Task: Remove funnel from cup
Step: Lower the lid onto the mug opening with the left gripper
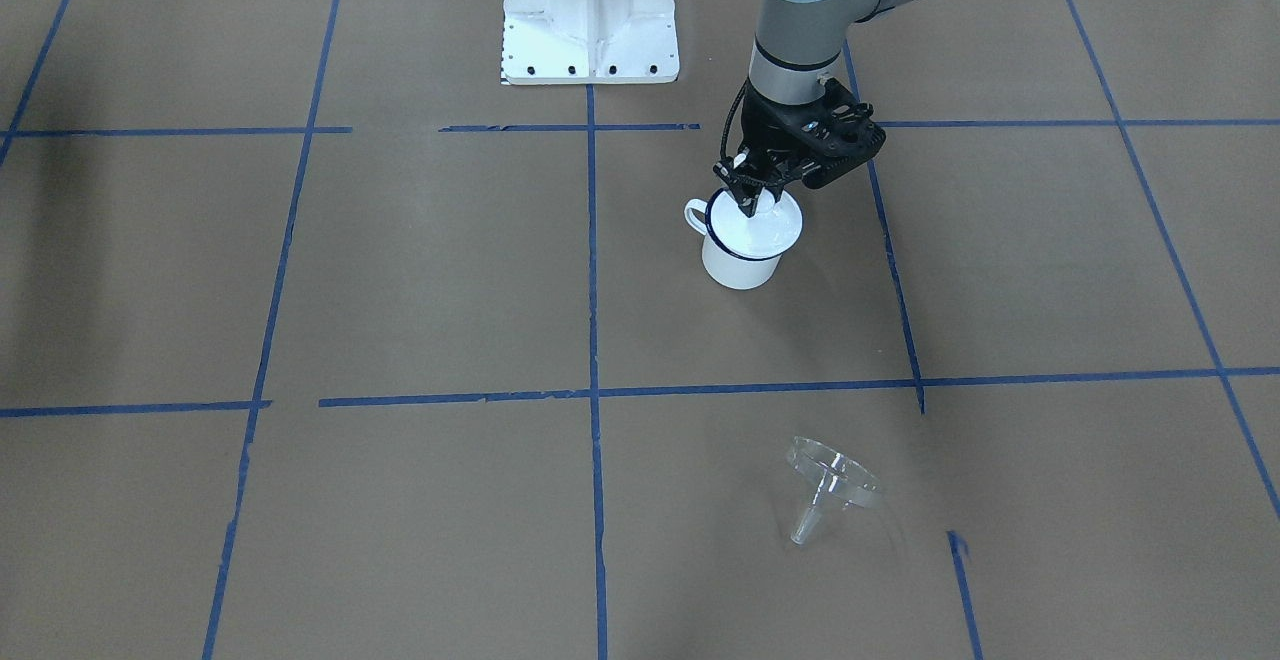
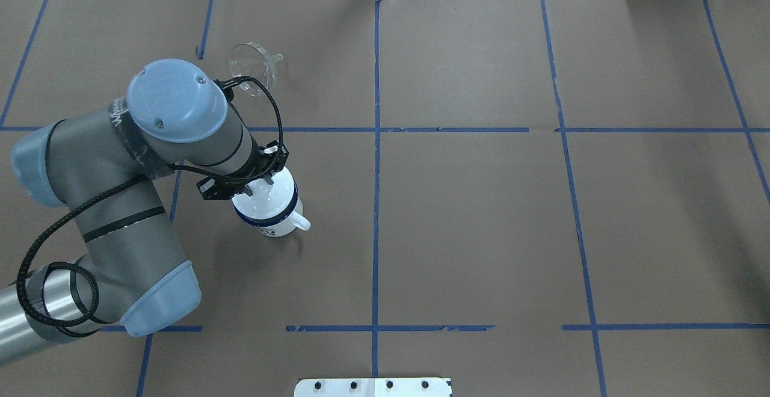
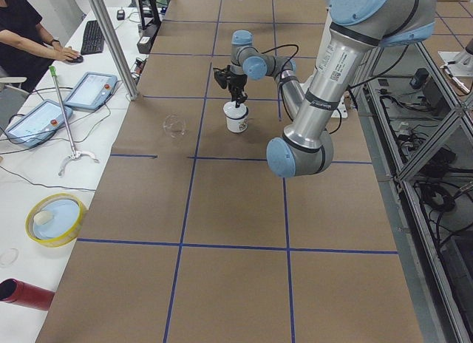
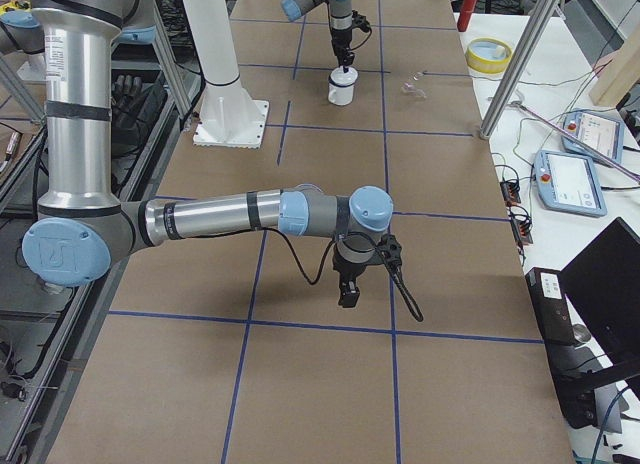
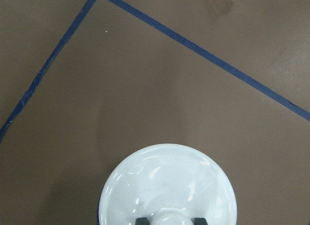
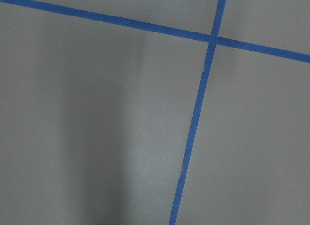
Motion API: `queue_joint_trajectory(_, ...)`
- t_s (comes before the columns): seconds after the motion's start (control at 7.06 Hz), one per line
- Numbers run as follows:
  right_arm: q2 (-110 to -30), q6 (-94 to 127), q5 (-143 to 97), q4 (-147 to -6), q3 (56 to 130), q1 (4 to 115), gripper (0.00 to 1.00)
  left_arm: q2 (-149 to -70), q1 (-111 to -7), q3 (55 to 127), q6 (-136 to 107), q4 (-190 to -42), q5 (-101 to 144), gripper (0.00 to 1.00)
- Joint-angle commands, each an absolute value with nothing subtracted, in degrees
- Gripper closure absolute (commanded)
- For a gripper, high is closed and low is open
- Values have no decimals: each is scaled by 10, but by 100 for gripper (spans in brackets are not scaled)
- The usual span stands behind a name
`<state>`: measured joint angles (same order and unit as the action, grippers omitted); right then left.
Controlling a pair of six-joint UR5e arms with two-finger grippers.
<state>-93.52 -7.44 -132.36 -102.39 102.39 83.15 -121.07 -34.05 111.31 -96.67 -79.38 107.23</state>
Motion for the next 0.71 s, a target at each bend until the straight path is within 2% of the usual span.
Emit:
queue_joint_trajectory(0.0, -935, -74, -1324, -1024, 1024, 831, 0, -1210, -340, 1114, -968, -793, 1072, 96)
queue_joint_trajectory(0.14, -935, -74, -1324, -1024, 1024, 831, 0, -1210, -340, 1114, -968, -792, 1072, 58)
queue_joint_trajectory(0.28, -935, -75, -1324, -1024, 1024, 831, 0, -1208, -339, 1114, -968, -792, 1072, 1)
queue_joint_trajectory(0.57, -935, -74, -1324, -1024, 1024, 831, 0, -1207, -340, 1118, -968, -791, 1073, 0)
